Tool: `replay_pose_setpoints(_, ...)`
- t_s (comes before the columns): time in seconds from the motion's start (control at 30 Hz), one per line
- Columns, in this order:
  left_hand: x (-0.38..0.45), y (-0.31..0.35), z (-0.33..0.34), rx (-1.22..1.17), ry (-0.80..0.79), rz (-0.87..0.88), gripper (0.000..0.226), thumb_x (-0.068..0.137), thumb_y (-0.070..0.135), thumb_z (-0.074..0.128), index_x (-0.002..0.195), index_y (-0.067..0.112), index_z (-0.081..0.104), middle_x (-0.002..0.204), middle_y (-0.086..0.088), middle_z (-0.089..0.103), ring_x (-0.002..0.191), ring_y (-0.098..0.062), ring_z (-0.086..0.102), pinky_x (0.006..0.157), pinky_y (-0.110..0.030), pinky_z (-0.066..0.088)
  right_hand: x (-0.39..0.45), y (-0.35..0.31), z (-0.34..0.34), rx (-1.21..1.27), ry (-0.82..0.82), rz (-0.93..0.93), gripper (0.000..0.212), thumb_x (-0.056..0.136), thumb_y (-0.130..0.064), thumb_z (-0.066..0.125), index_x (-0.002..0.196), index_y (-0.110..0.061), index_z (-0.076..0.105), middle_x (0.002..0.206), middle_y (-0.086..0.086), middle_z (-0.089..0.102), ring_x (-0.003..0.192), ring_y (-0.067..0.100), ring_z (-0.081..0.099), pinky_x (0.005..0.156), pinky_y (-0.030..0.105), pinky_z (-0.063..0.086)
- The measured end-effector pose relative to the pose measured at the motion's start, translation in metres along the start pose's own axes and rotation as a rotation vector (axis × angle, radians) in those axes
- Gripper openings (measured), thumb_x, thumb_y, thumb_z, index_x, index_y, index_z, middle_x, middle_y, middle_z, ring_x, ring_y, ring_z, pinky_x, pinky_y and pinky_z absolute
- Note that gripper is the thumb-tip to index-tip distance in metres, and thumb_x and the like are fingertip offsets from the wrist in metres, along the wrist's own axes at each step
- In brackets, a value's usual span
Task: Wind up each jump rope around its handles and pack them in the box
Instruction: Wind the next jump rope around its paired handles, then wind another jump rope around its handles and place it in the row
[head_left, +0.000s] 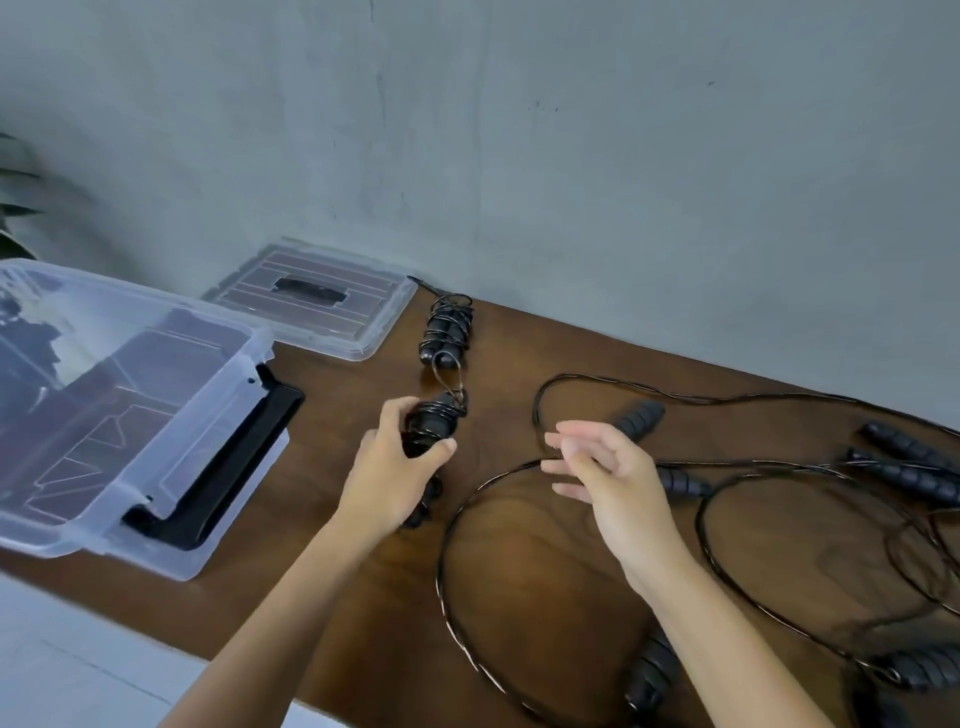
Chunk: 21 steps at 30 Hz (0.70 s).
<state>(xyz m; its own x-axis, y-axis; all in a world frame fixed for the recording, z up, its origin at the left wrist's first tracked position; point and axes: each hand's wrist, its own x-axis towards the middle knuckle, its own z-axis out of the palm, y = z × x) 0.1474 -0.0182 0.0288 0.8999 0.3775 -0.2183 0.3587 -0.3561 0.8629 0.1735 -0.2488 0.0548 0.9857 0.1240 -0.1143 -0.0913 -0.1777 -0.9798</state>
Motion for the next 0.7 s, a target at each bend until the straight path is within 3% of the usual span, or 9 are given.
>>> replay_pose_setpoints(0.17,0.032,-0.020,0.001,0.482,0.158,0.026,0.069,0.094,0.050,0.070,0.150,0.041,0.032,0.138,-0.016,0.045,0.123,-0.039,0.052,0.106,-0.053,0.045,-0.008,0.011,0.009,-0.047,-0.015,0.041,0.019,0.103,-0.018,0.057,0.117,-0.024,0.067,0.109,-0.007,0.076,0.093,0.012,0.074,0.082,0.032,0.062)
replay_pose_setpoints(0.4,0.035,-0.040,0.011,0.714,0.179,0.040,0.080,0.094,0.058,0.065,0.157,0.032,0.022,0.146,-0.016,0.042,0.127,-0.037,0.050,0.103,-0.050,0.045,-0.015,0.028,0.012,-0.083,0.020,0.095,0.017,0.102,-0.020,0.058,0.116,-0.026,0.067,0.103,-0.011,0.076,0.090,0.010,0.075,0.078,0.026,0.062)
replay_pose_setpoints(0.5,0.035,-0.035,0.013,0.773,0.185,0.034,0.088,0.091,0.066,0.063,0.158,0.030,0.018,0.151,-0.016,0.036,0.134,-0.040,0.043,0.105,-0.055,0.043,-0.016,0.033,0.010,-0.085,0.041,0.111,0.016,0.102,-0.020,0.059,0.115,-0.025,0.067,0.103,-0.010,0.076,0.089,0.010,0.075,0.077,0.025,0.061)
replay_pose_setpoints(0.6,0.036,-0.026,0.017,0.802,0.227,0.120,0.086,0.091,0.064,0.065,0.157,0.026,0.026,0.156,-0.017,0.034,0.141,-0.041,0.036,0.110,-0.059,0.036,-0.016,0.039,0.002,-0.096,0.068,0.128,0.016,0.102,-0.020,0.058,0.115,-0.026,0.067,0.104,-0.010,0.076,0.089,0.011,0.075,0.079,0.028,0.062)
replay_pose_setpoints(0.7,0.038,-0.014,0.031,0.734,0.199,0.315,0.068,0.092,0.053,0.071,0.148,0.023,0.047,0.153,-0.015,0.041,0.142,-0.039,0.037,0.114,-0.057,0.031,-0.014,0.046,-0.010,-0.134,0.131,0.149,0.016,0.103,-0.021,0.058,0.114,-0.028,0.067,0.105,-0.010,0.076,0.089,0.009,0.074,0.078,0.027,0.061)
